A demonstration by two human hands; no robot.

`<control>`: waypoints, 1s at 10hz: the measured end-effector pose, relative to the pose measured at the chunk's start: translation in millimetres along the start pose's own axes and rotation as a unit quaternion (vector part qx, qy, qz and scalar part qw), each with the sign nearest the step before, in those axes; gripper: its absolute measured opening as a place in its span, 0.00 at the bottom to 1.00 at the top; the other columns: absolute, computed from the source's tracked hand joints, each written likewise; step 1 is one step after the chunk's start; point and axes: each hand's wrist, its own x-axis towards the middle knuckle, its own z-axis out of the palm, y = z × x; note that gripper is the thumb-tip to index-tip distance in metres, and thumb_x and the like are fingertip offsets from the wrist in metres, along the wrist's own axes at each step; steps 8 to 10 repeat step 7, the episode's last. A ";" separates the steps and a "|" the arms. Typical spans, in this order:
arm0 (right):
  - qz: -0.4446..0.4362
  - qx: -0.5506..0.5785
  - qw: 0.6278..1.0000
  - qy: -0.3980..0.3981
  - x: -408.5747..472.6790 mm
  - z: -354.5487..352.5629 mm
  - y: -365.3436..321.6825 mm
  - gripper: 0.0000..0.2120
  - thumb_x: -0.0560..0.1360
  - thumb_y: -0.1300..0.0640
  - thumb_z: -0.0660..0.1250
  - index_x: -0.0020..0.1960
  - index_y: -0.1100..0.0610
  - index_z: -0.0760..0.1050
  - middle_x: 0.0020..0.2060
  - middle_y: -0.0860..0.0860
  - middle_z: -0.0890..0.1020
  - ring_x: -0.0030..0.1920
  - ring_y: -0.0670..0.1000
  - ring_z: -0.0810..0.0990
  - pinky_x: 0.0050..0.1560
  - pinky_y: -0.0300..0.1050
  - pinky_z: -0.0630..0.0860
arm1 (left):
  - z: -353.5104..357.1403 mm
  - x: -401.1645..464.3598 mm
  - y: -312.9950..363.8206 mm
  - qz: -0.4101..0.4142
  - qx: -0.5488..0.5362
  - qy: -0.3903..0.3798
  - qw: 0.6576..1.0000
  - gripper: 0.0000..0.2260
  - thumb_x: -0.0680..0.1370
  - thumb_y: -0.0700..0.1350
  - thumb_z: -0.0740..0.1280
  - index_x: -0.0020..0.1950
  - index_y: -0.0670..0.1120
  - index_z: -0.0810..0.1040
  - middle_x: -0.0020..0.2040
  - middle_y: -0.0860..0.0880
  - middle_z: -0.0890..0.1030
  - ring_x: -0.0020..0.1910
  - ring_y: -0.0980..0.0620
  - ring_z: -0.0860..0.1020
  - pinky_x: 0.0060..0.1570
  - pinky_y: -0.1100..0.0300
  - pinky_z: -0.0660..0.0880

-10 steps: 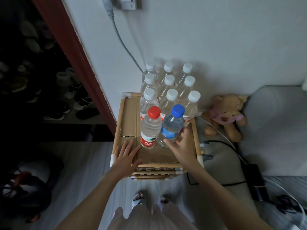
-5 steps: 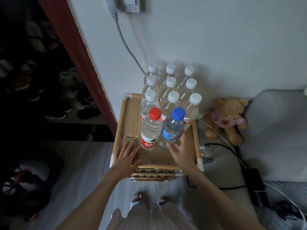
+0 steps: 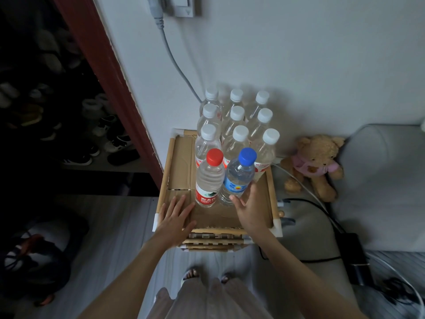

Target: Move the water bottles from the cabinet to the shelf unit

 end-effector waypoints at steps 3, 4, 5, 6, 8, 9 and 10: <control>-0.009 -0.007 1.000 0.018 -0.9 2.6 -1.7 0.27 0.73 0.63 0.67 0.69 0.58 0.59 0.63 0.50 0.71 0.62 0.43 0.70 0.65 0.49 0.71 | 0.8 0.6 0.0 0.000 0.009 -0.003 1.000 0.40 0.64 0.67 0.35 0.74 0.55 0.50 0.77 0.48 0.43 0.74 0.48 0.38 0.71 0.49 0.36; -0.008 0.015 1.000 0.018 -1.5 3.3 -0.7 0.28 0.73 0.64 0.67 0.69 0.58 0.59 0.64 0.52 0.71 0.62 0.43 0.70 0.65 0.48 0.72 | 0.5 0.4 0.1 0.000 0.012 -0.005 1.000 0.40 0.64 0.67 0.35 0.74 0.55 0.50 0.76 0.48 0.43 0.74 0.48 0.38 0.70 0.49 0.35; 0.004 0.042 0.999 0.008 -0.9 -0.5 -3.0 0.28 0.72 0.64 0.68 0.68 0.57 0.60 0.65 0.52 0.72 0.65 0.47 0.71 0.66 0.48 0.70 | -0.7 0.3 0.9 -0.002 0.020 -0.011 1.000 0.40 0.64 0.67 0.35 0.74 0.55 0.49 0.76 0.48 0.43 0.74 0.48 0.38 0.71 0.48 0.36; 0.014 0.063 0.998 -0.027 -2.5 -4.1 -2.8 0.30 0.71 0.65 0.69 0.69 0.57 0.60 0.65 0.52 0.72 0.65 0.46 0.71 0.67 0.49 0.69 | -0.5 0.6 0.2 -0.001 0.018 -0.022 1.000 0.39 0.64 0.67 0.35 0.74 0.55 0.48 0.76 0.48 0.42 0.74 0.48 0.37 0.70 0.48 0.35; 0.020 0.053 0.998 0.010 -11.4 -23.4 -18.1 0.30 0.72 0.63 0.68 0.71 0.57 0.60 0.69 0.52 0.68 0.67 0.47 0.68 0.66 0.45 0.66 | -2.8 -0.7 2.6 -0.003 0.017 -0.029 0.999 0.36 0.67 0.67 0.38 0.74 0.55 0.47 0.76 0.48 0.41 0.74 0.48 0.36 0.70 0.48 0.34; 0.020 0.053 0.998 0.010 -11.4 -23.4 -18.1 0.30 0.72 0.63 0.68 0.71 0.57 0.60 0.69 0.52 0.68 0.67 0.47 0.68 0.66 0.45 0.66 | -2.8 -0.7 2.6 -0.003 0.017 -0.029 0.999 0.36 0.67 0.67 0.38 0.74 0.55 0.47 0.76 0.48 0.41 0.74 0.48 0.36 0.70 0.48 0.34; 0.020 0.053 0.998 0.010 -11.4 -23.4 -18.1 0.30 0.72 0.63 0.68 0.71 0.57 0.60 0.69 0.52 0.68 0.67 0.47 0.68 0.66 0.45 0.66 | -2.8 -0.7 2.6 -0.003 0.017 -0.029 0.999 0.36 0.67 0.67 0.38 0.74 0.55 0.47 0.76 0.48 0.41 0.74 0.48 0.36 0.70 0.48 0.34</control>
